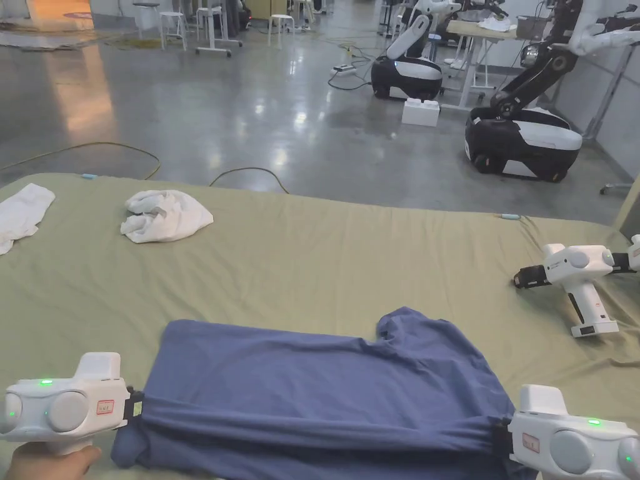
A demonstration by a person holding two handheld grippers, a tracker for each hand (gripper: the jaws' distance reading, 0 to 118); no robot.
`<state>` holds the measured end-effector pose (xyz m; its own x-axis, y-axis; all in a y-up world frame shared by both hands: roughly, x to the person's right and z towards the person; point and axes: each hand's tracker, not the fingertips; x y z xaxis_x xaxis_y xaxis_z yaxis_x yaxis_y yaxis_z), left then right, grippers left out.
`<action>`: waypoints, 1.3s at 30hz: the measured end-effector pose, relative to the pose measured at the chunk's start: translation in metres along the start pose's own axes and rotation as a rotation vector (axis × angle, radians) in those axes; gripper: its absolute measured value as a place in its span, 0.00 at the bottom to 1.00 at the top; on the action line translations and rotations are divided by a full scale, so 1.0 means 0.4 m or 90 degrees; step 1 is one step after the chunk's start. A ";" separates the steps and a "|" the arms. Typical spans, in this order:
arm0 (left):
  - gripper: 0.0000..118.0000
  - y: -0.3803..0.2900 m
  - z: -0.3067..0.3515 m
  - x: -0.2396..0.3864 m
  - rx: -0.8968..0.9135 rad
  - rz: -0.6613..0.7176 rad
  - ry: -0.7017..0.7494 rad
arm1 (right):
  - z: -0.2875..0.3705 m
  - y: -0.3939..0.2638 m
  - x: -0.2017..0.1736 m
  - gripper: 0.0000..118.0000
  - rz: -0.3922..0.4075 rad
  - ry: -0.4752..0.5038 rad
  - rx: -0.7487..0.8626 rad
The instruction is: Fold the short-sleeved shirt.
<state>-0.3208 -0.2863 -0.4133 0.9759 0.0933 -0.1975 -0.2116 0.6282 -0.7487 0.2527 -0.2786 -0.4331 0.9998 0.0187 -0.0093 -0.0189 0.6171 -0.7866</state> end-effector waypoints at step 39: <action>0.00 -0.121 0.420 0.090 0.351 -0.055 -0.005 | 0.449 -0.093 -0.244 0.01 0.004 -0.015 0.533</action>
<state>-0.2664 -0.1836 -0.2781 0.9893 0.0275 -0.1434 -0.0726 0.9448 -0.3196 0.1544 -0.1621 -0.2918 0.9994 0.0344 0.0081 -0.0338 0.9971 -0.0681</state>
